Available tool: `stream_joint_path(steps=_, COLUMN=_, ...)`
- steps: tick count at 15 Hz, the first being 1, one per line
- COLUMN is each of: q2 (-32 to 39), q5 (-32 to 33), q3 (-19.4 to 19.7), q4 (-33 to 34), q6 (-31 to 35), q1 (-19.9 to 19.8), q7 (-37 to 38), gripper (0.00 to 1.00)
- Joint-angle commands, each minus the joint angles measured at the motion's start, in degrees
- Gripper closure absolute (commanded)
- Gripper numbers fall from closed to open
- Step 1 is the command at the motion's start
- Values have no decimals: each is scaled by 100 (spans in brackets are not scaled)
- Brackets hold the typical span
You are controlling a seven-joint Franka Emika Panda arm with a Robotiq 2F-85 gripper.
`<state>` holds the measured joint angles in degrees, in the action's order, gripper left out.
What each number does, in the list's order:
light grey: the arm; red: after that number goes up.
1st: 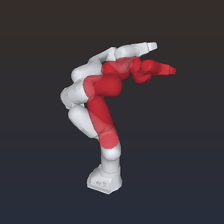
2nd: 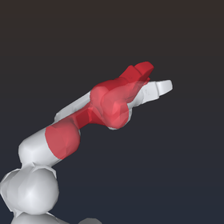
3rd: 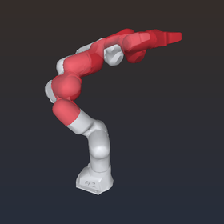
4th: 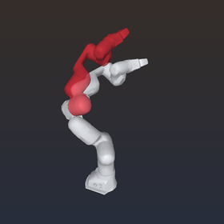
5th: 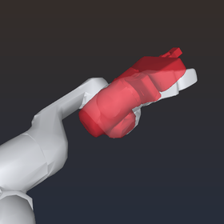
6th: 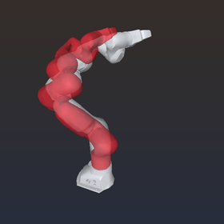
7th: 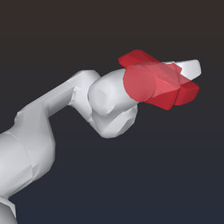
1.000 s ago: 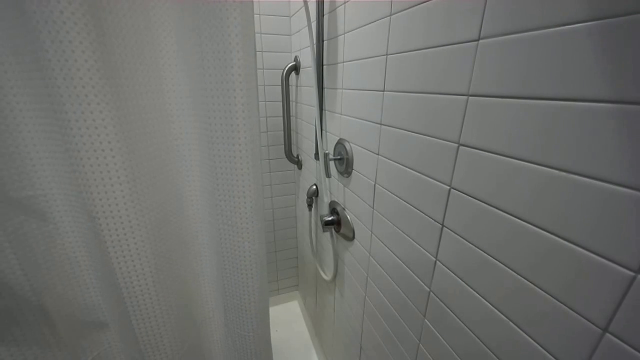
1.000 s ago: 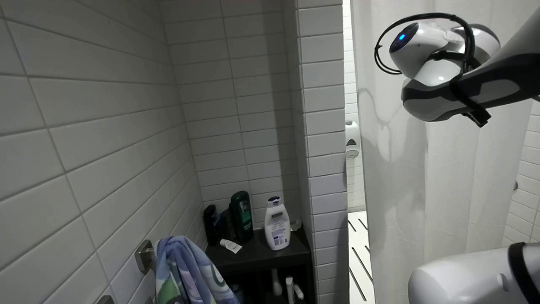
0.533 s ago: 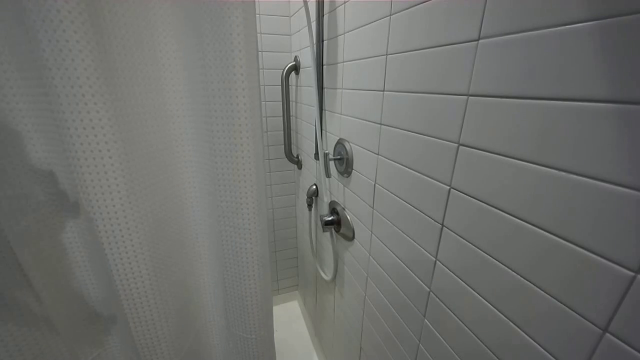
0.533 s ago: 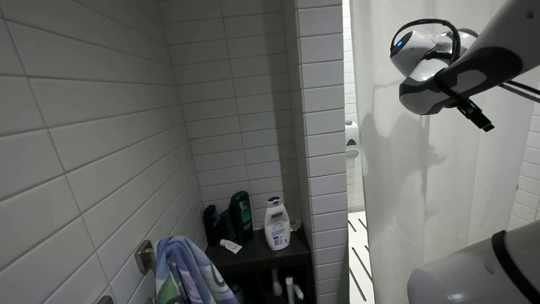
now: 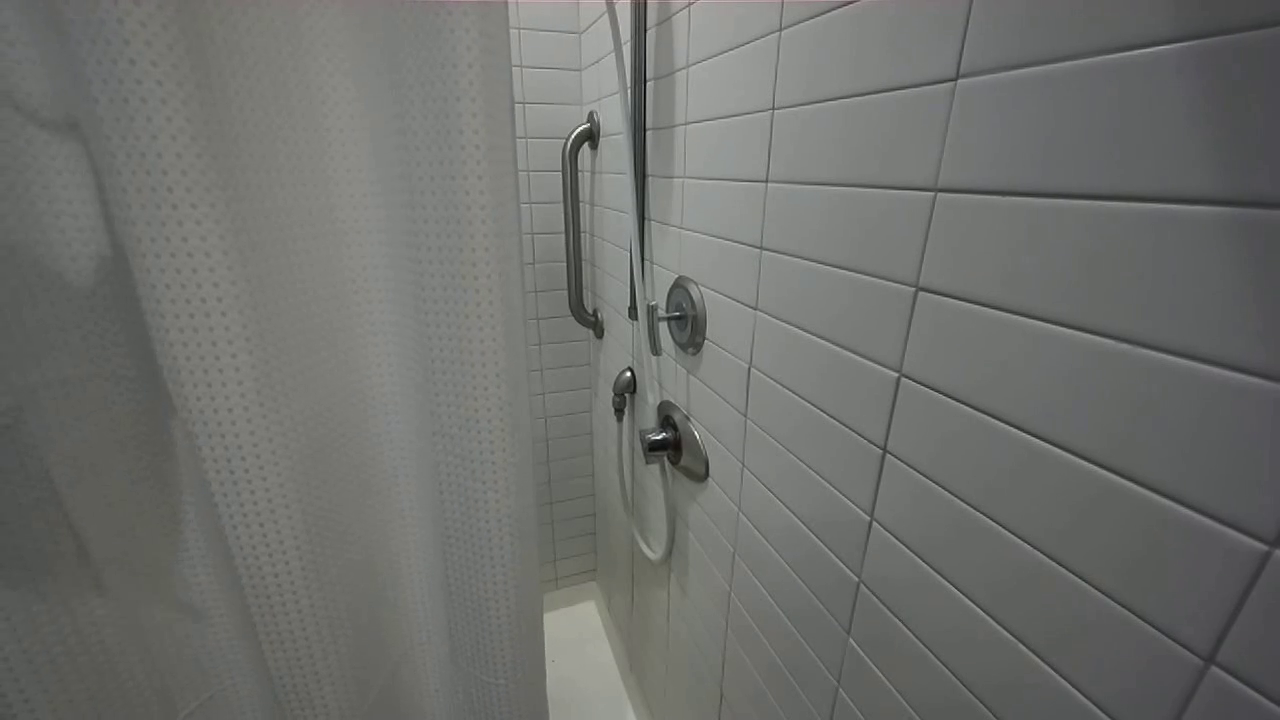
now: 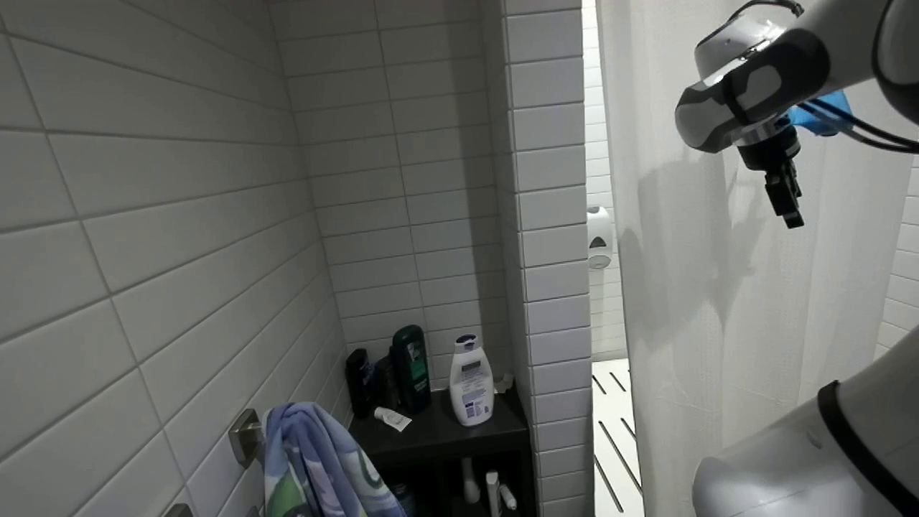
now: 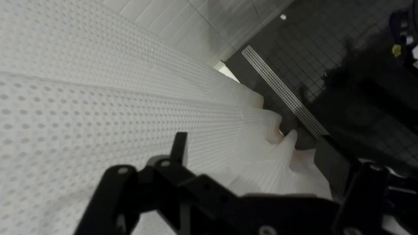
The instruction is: Pull the curtain to the left
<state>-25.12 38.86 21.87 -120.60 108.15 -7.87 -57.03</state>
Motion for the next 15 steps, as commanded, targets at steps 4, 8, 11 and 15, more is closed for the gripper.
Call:
stream_joint_path(steps=4, q2=-55, q5=-1133, q3=-176, q4=-158, q6=1211, q1=-115, q7=739, gripper=0)
stream_joint_path(steps=8, q2=-133, q5=-1085, q3=-428, q4=-363, q6=1701, q1=-241, q7=1617, gripper=0)
stream_joint_path(steps=11, q2=-226, q5=-966, q3=-552, q4=-553, q6=1975, q1=-328, q7=2148, gripper=0)
stream_joint_path(steps=15, q2=-391, q5=-810, q3=-604, q4=-807, q6=2173, q1=-391, q7=2308, gripper=0)
